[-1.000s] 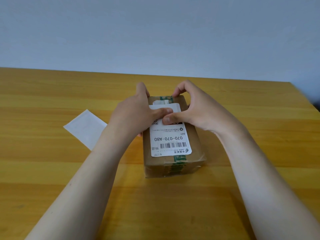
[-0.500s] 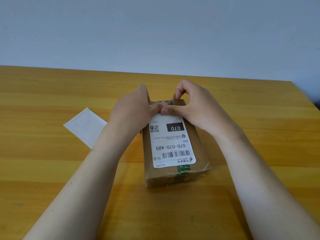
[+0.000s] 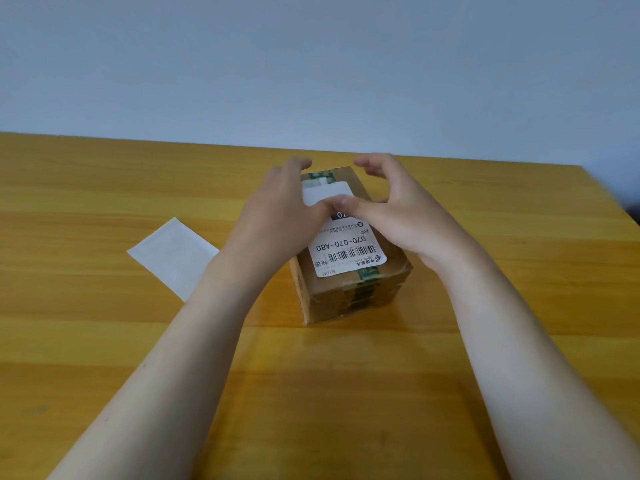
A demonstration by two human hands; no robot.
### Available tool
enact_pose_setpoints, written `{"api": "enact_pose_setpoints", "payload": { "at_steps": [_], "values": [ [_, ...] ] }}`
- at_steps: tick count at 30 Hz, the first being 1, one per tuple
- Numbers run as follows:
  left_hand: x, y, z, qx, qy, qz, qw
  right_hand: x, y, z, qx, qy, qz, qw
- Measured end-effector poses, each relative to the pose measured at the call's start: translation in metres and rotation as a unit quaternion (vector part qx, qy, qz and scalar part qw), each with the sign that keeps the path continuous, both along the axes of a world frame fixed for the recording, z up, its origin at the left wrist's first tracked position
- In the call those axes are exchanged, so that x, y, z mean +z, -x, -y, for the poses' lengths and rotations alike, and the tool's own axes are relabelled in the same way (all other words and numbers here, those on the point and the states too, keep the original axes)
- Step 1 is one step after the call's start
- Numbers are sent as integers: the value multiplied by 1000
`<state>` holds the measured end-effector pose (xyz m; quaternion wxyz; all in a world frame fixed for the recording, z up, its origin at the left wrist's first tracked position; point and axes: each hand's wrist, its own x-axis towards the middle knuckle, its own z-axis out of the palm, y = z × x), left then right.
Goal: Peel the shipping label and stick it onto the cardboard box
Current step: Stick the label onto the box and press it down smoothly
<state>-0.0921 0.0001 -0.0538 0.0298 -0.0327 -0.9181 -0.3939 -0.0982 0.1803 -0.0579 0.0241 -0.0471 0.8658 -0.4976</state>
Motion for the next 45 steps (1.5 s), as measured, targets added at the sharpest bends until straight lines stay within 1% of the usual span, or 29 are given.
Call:
{"api": "enact_pose_setpoints", "payload": {
  "at_steps": [4, 8, 15, 20, 23, 27, 32, 37, 41, 45],
  "values": [
    [-1, 1, 1, -13, 11, 2, 1000, 0, 0, -10, 86, 38, 71, 993],
    [-1, 0, 6, -24, 22, 16, 999, 1, 0, -11, 119, 18, 86, 989],
    [-7, 6, 11, -14, 59, 2, 998, 0, -2, -5, 97, 15, 88, 991],
    [-14, 13, 13, -26, 77, 14, 997, 1, -2, -3, 88, 5, 89, 992],
    [-17, 15, 16, -27, 76, 23, 996, 1, -2, -2, 82, 7, 90, 993],
    [-16, 13, 18, -17, 52, 6, 998, 2, -3, -2, 62, 1, 79, 995],
    [-13, 12, 19, -16, 62, 9, 998, 4, -4, -1, 46, -43, 72, 995],
    [-8, 9, 17, -11, 92, 2, 996, 7, -6, 1, 27, -79, 94, 992],
    [-2, 6, 14, -6, 86, 5, 996, 10, -6, 2, 12, -120, 100, 988],
    [1, 4, 13, 5, 80, 22, 997, 14, -10, 3, 9, -141, 95, 985]
  ]
}}
